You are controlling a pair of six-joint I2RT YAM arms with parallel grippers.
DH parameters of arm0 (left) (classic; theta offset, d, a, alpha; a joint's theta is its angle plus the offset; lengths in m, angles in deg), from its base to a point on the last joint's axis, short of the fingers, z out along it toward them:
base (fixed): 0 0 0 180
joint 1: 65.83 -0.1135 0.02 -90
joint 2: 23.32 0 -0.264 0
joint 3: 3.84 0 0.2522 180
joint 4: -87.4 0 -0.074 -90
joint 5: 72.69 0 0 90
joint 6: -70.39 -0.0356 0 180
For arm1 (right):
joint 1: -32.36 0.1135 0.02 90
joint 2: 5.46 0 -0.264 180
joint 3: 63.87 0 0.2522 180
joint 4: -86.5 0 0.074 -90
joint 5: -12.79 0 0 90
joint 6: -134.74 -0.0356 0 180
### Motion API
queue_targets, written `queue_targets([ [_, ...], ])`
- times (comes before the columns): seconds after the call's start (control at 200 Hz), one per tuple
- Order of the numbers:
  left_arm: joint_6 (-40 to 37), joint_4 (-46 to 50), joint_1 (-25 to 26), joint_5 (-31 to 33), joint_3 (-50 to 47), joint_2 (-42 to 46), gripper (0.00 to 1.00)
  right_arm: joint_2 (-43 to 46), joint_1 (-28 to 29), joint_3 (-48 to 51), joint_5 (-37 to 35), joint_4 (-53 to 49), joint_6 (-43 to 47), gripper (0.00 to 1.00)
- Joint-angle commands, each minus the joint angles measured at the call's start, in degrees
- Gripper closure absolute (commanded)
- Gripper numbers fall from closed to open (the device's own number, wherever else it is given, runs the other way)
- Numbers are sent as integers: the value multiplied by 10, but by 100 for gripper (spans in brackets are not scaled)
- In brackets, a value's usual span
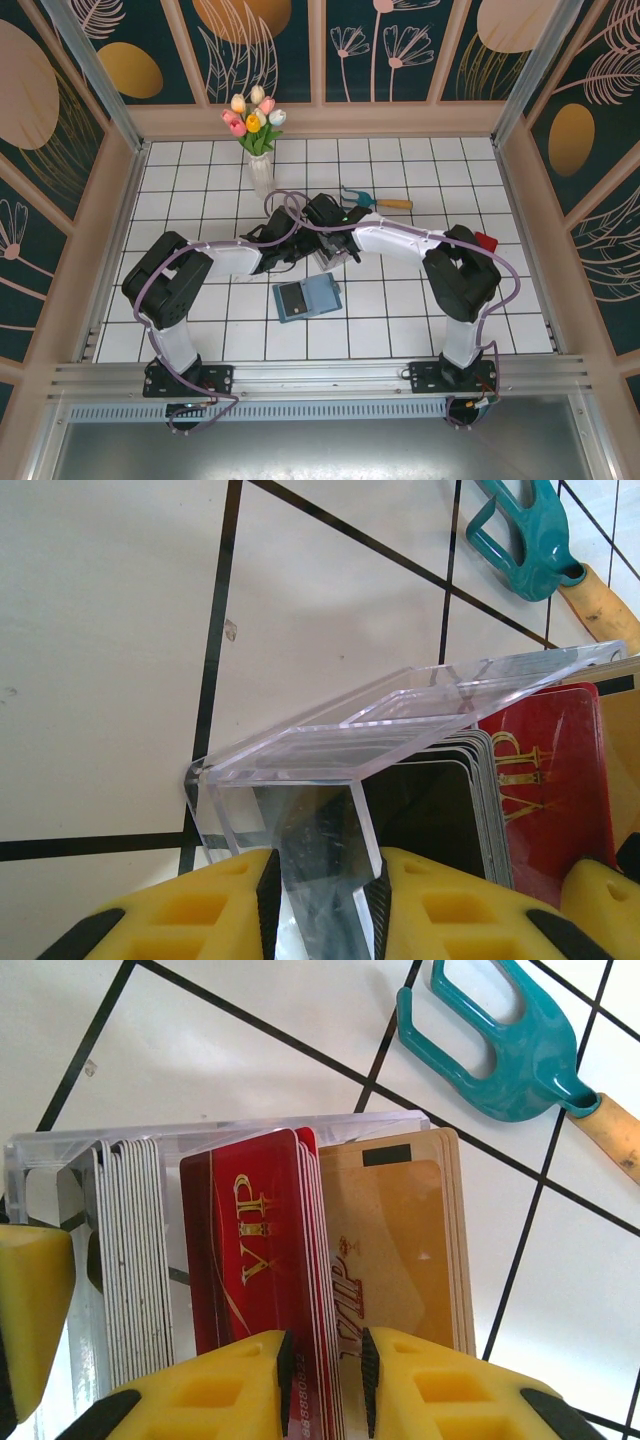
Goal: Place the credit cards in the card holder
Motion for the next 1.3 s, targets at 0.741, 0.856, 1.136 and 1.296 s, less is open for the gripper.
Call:
queue_targets([
  [0.741, -12, 60, -4, 19, -20, -25, 69, 40, -3, -3, -44, -27, 4, 83],
  [0.856, -12, 61, -4, 19, -19, -25, 69, 37, -4, 2, -37, -25, 3, 82],
  [1.136, -10, 58, -4, 18, -22, -24, 69, 38, -38, 3, 133, -1, -28, 65],
  [1.296, -11, 56, -4, 14, -21, -24, 69, 18, -54, 4, 160, 6, -44, 64],
])
